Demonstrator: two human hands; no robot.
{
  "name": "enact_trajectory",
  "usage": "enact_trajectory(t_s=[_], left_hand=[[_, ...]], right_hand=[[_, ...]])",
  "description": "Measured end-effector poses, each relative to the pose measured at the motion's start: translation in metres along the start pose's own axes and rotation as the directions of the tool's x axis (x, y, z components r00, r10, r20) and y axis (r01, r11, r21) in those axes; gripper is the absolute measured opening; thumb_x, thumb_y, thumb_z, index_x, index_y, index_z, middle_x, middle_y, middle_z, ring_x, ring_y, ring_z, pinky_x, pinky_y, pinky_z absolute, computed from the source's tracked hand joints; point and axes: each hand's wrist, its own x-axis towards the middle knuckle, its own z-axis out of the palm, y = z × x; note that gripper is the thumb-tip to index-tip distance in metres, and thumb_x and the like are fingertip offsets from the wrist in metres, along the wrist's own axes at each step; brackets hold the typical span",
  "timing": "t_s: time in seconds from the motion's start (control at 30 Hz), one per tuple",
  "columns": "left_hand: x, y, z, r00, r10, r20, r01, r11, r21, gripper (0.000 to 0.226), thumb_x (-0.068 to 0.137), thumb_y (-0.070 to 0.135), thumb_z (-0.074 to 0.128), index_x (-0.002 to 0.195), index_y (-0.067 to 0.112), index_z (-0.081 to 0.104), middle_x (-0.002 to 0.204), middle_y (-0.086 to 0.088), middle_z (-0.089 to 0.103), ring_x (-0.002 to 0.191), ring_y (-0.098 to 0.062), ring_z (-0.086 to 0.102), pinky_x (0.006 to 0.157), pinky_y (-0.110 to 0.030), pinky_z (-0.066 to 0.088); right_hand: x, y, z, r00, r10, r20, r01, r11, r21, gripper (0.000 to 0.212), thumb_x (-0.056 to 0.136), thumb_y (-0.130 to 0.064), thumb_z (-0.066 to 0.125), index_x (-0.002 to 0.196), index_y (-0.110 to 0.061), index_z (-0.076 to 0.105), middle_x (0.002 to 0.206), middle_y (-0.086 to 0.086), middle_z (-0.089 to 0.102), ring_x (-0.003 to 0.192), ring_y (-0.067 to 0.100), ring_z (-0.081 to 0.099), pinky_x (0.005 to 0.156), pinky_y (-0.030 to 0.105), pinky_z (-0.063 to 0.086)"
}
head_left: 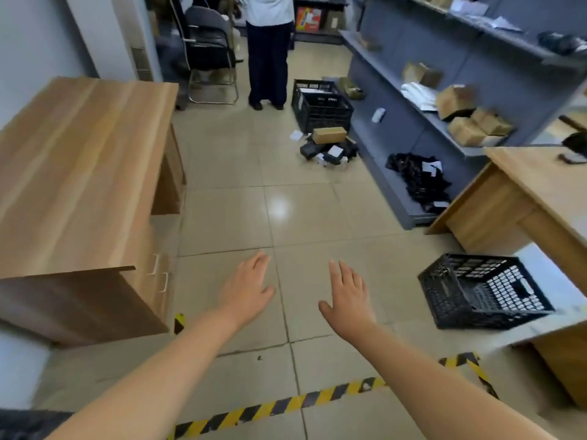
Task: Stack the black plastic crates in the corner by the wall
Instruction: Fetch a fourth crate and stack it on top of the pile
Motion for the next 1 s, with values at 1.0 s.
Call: enact_trajectory(t_s=[1.0], left_hand=[[0.356, 0.349, 0.205, 0.726, 0.462, 0.509, -0.578, 0.811, 0.088, 0.065, 0.091, 0.038, 0.048, 0.147, 0.015, 0.023, 0.158, -0.005, 0.015, 0.142, -0.024, 0.022, 0.112, -0.034, 0.025]], right_hand=[[0.044, 0.424, -0.061, 0.511, 0.856, 0.076, -0.847, 0.487, 0.213, 0.078, 0.092, -0.03, 0.049, 0.151, -0.021, -0.001, 0.16, 0.006, 0.0, 0.147, 0.024, 0.0, 0.119, 0.039, 0.002]])
